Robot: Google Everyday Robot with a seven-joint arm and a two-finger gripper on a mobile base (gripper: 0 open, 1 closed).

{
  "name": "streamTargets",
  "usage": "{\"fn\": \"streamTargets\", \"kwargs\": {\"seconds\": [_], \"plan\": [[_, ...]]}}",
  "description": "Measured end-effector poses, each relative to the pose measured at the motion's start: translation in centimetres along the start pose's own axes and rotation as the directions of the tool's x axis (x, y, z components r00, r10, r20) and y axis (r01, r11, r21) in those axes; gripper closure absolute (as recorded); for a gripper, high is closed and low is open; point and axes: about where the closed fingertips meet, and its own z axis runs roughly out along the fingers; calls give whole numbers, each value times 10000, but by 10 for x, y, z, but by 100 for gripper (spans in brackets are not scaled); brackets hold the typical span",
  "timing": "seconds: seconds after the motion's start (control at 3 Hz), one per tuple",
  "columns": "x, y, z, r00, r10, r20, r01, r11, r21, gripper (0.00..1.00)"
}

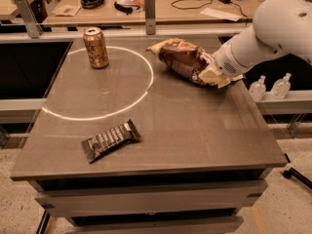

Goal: Move brown chip bag near orange can

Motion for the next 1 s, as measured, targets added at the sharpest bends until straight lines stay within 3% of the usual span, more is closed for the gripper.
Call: {"fn": "streamTargets", "kwargs": {"seconds": [0.33, 0.67, 1.0], "plan": [[-21, -1, -3, 9948, -62, 1021, 90, 9996, -267, 100], [-58, 1, -7, 9720, -254, 2336, 401, 9975, -584, 100], [-88, 2, -11, 9480, -594, 3127, 863, 9936, -726, 100]]}}
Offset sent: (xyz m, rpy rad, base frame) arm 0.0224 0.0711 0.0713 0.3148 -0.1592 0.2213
